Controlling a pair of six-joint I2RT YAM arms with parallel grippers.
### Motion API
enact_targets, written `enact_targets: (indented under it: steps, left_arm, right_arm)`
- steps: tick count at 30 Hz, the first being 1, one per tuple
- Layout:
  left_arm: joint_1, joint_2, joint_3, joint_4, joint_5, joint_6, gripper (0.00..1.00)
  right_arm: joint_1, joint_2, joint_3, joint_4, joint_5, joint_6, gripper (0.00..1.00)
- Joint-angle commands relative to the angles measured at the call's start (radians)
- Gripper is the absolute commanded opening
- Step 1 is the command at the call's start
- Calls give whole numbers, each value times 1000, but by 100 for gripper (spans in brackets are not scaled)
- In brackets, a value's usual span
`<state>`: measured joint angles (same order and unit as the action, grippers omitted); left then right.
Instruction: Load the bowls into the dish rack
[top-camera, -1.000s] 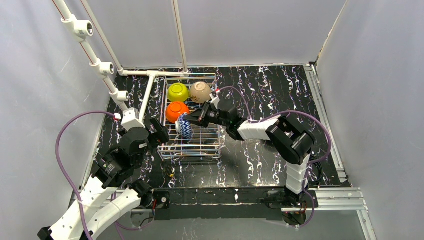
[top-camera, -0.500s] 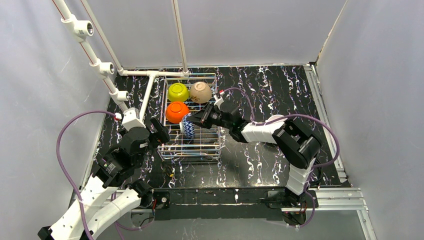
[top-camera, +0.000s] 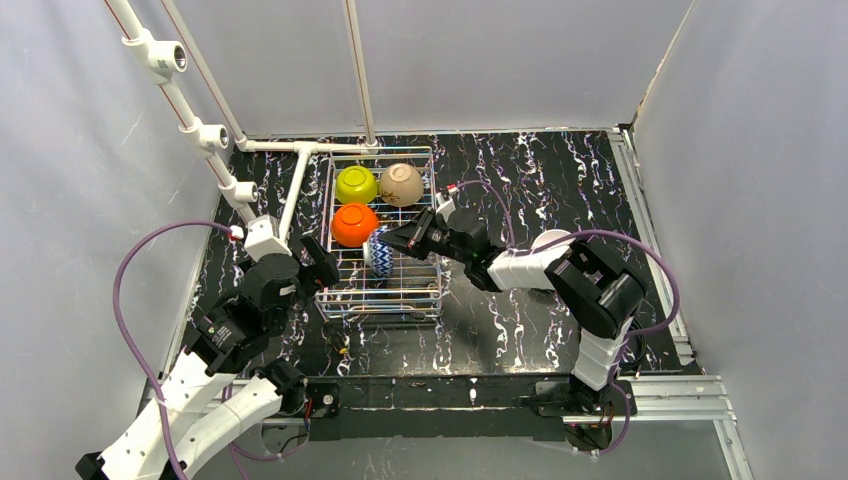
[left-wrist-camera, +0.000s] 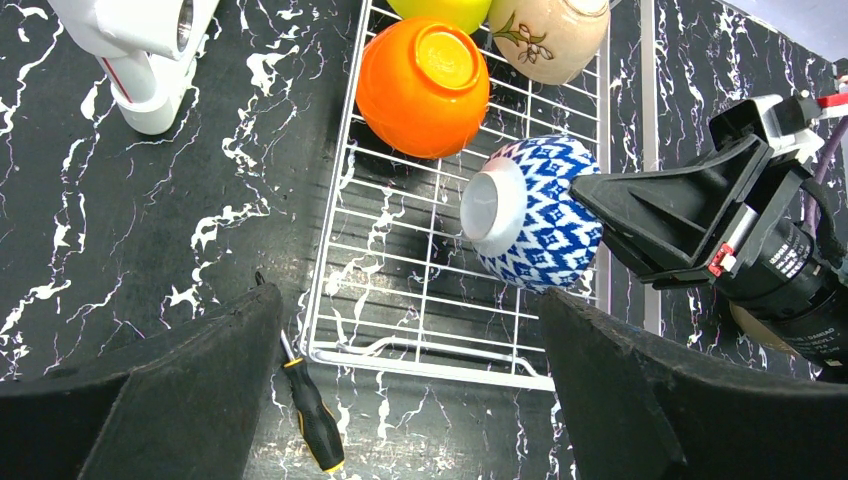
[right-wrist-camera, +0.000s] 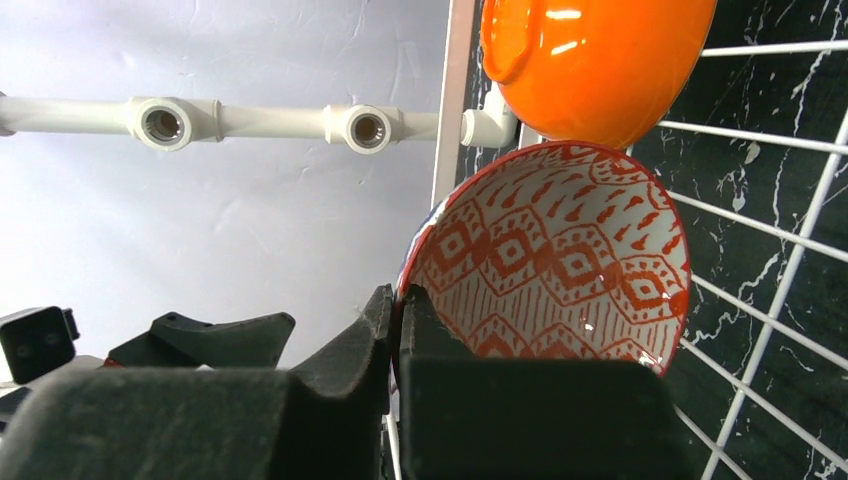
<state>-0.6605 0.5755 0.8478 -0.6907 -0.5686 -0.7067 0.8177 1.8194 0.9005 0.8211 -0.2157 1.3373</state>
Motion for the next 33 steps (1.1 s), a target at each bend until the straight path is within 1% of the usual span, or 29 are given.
enact_targets:
  steps: [1, 5, 10, 16, 20, 26, 30, 33]
  left_arm:
    - [-4, 10, 0, -21, -31, 1, 98]
    - [-4, 17, 2, -19, -29, 2, 98]
    - [-3, 21, 4, -19, -31, 3, 98]
    - [-3, 25, 5, -18, -31, 4, 98]
    - [-4, 32, 8, -18, -30, 6, 98]
    - [-4, 41, 10, -16, -25, 10, 98]
    - [-4, 46, 10, -18, -24, 11, 98]
    - [-3, 46, 8, -18, -24, 10, 98]
  right_arm:
    - [-8, 82, -98, -81, 18, 36, 2]
    - [4, 125, -109, 22, -7, 109, 1]
    - [14, 149, -85, 28, -17, 127, 1]
    - [19, 174, -104, 70, -21, 154, 2]
    - [19, 154, -119, 66, -11, 152, 9]
    - [17, 134, -109, -16, 4, 108, 20]
    - [12, 118, -114, -70, 27, 84, 24]
    - [11, 90, -130, -91, 46, 74, 25]
